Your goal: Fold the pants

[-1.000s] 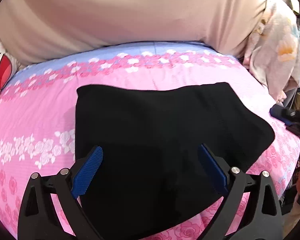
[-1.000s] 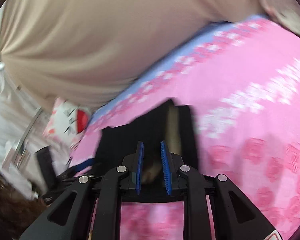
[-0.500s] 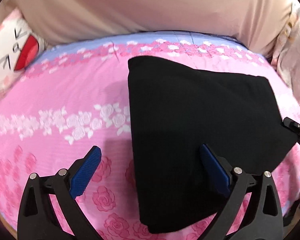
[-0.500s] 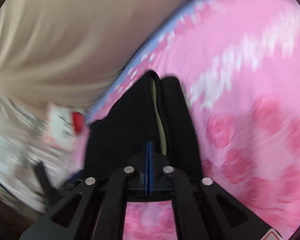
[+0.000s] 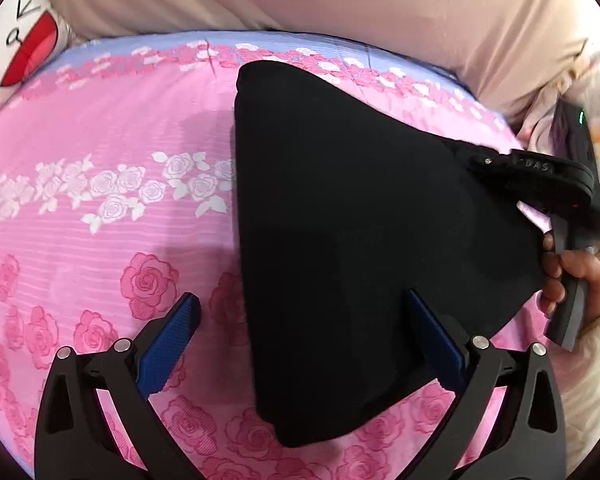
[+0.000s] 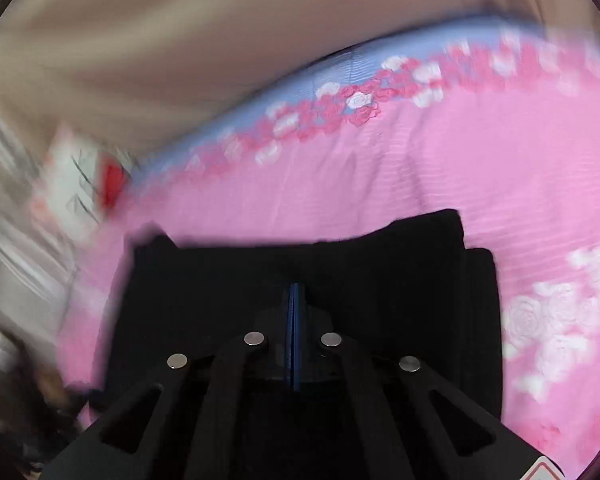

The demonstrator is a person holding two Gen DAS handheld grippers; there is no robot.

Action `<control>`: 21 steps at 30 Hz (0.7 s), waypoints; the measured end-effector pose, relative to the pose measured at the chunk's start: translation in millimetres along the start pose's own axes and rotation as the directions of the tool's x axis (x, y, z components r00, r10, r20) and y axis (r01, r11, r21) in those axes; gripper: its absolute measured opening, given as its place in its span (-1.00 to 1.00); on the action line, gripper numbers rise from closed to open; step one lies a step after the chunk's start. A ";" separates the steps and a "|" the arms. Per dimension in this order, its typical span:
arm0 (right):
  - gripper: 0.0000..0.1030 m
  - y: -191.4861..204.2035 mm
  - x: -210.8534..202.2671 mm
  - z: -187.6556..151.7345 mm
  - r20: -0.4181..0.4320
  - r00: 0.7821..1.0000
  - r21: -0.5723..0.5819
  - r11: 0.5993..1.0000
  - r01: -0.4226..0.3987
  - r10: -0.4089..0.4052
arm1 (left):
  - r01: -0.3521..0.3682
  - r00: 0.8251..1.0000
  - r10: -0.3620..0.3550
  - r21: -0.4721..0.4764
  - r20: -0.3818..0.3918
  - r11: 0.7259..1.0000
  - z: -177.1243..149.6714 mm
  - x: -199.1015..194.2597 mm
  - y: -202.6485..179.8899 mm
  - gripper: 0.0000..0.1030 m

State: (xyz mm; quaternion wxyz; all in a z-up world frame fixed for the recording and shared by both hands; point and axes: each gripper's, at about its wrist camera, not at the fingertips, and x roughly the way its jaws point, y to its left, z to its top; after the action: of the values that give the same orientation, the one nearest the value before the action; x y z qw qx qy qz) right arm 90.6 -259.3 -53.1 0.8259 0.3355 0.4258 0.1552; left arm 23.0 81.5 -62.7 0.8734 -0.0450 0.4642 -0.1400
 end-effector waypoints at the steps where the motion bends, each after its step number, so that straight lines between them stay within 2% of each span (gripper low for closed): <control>1: -1.00 3.8 -12.9 -3.4 0.043 0.999 0.021 0.999 0.028 -0.029 | -0.010 1.000 0.010 0.006 0.003 1.000 1.1 -1.1 0.7 0.91; 2: -0.94 14.4 -21.5 -7.5 0.078 0.995 -0.014 0.997 0.070 -0.069 | -0.016 1.000 0.016 0.015 0.007 1.000 1.3 -2.0 0.6 0.91; 3: -0.69 38.8 -29.4 -16.1 0.093 0.993 -0.095 0.992 0.087 -0.078 | -0.023 1.000 0.023 0.022 0.010 0.999 1.2 -2.2 0.5 0.91; 4: -0.69 55.9 -29.5 -22.2 0.071 0.996 -0.148 0.987 0.065 -0.055 | -0.025 1.000 0.025 0.024 0.012 0.999 0.9 -1.6 0.8 0.91; 5: -0.68 79.4 -20.4 -31.4 0.004 1.000 -0.204 0.979 0.000 0.001 | -0.023 1.000 0.023 0.022 0.010 0.999 0.9 0.1 0.5 0.91; 7: -0.51 105.0 5.8 -42.0 -0.103 0.992 -0.241 0.966 -0.094 0.071 | -0.013 1.000 0.013 0.013 0.005 1.000 0.9 1.3 1.4 0.91; 8: -0.39 115.7 23.1 -46.0 -0.150 0.984 -0.253 0.959 -0.127 0.091 | -0.012 1.000 0.012 0.014 0.006 1.000 0.7 0.2 1.9 0.91; 9: -0.39 125.6 46.9 -49.8 -0.197 0.977 -0.278 0.951 -0.136 0.082 | -0.013 1.000 0.012 0.020 0.008 1.000 1.1 -1.2 1.4 0.91; 10: -0.39 127.5 66.9 -49.4 -0.211 0.976 -0.296 0.949 -0.109 0.046 | -0.009 1.000 0.009 0.030 0.011 1.000 0.8 -4.8 0.4 0.90; 11: -0.55 120.8 83.2 -50.1 -0.209 0.978 -0.314 0.947 -0.062 -0.005 | -0.011 1.000 0.010 0.036 0.021 0.999 0.2 -9.7 1.5 0.90; 12: -0.91 111.8 100.4 -48.7 -0.182 0.983 -0.328 0.944 -0.027 -0.034 | -0.019 0.999 0.017 0.037 0.033 0.999 -0.1 -13.8 2.5 0.90; 13: -1.00 107.4 103.0 -45.9 -0.166 0.985 -0.300 0.954 -0.001 -0.051 | -0.031 0.998 0.029 0.038 0.050 0.999 -0.2 -19.9 5.3 0.90; 14: -1.00 108.7 100.5 -42.4 -0.181 0.982 -0.262 0.965 -0.002 -0.047 | -0.036 0.998 0.033 0.036 0.062 0.999 0.1 -25.0 9.0 0.91; 16: -0.73 130.6 78.1 -44.4 -0.143 0.990 -0.282 0.959 -0.033 -0.008 | -0.067 0.994 0.066 0.007 0.089 0.998 0.9 -36.0 21.9 0.90; 19: -0.70 168.4 69.6 -61.1 -0.152 0.987 -0.368 0.924 -0.105 0.052 | -0.123 0.984 0.126 -0.031 0.128 0.992 2.8 -48.7 39.2 0.90; 20: -0.53 175.2 80.2 -68.9 -0.166 0.984 -0.368 0.922 -0.118 0.060 | -0.136 0.981 0.141 -0.045 0.134 0.990 4.1 -51.5 44.6 0.90; 21: -0.25 176.5 95.6 -77.2 -0.187 0.981 -0.376 0.920 -0.112 0.043 | -0.146 0.978 0.152 -0.057 0.139 0.988 5.6 -53.5 49.4 0.90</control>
State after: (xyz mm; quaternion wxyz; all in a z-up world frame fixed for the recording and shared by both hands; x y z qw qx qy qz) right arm 89.7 -46.6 -21.0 0.8282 0.1687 0.4441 0.2974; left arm 9.3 143.8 -27.2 0.9112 -0.0404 0.4055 -0.0597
